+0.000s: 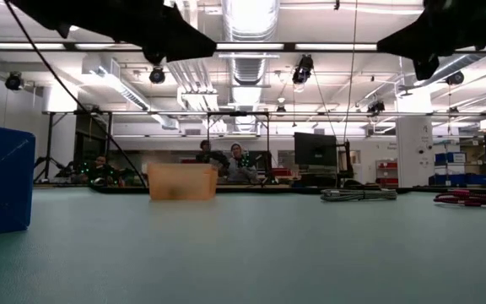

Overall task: Pick and place USB-C Cables
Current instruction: Put the black and white charger cable into the orange bin

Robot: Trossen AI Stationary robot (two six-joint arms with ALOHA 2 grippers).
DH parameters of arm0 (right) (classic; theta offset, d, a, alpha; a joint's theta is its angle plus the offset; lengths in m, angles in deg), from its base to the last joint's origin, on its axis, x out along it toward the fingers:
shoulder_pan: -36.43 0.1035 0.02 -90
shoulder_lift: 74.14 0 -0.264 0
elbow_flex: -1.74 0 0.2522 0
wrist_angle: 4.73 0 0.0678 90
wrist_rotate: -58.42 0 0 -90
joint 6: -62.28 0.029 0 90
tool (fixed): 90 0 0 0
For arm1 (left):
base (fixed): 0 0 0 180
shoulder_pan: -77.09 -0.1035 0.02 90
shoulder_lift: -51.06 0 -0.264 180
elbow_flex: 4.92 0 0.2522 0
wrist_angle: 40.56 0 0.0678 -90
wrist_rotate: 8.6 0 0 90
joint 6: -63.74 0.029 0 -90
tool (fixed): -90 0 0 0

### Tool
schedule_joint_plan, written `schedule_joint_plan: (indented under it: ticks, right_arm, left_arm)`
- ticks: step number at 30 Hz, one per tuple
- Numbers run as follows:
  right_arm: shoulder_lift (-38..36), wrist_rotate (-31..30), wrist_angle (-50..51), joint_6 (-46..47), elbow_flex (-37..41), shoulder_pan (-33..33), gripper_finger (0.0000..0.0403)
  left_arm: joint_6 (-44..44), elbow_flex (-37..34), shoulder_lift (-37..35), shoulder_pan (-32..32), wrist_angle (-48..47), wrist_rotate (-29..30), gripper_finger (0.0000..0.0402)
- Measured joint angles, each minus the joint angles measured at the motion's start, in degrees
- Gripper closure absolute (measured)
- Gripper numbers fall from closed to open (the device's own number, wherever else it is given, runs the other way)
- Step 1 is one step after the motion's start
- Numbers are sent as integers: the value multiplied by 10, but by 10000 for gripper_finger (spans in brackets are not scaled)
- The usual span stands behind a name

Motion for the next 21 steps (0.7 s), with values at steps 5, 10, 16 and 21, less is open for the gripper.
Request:
schedule_joint_plan:
  ticks: [5,10,16,21]
  right_arm:
    - [74,-2,9,0,-38,0,394]
    - [142,-2,94,-1,-98,-2,394]
    - [220,0,219,-18,-178,-19,394]
    - [283,9,291,-52,-226,-48,394]
  left_arm:
    - [0,-13,-22,0,3,12,256]
    - [0,-16,-24,0,2,12,256]
    - [0,-16,-21,0,3,13,256]
    - [0,-18,-21,0,6,21,256]
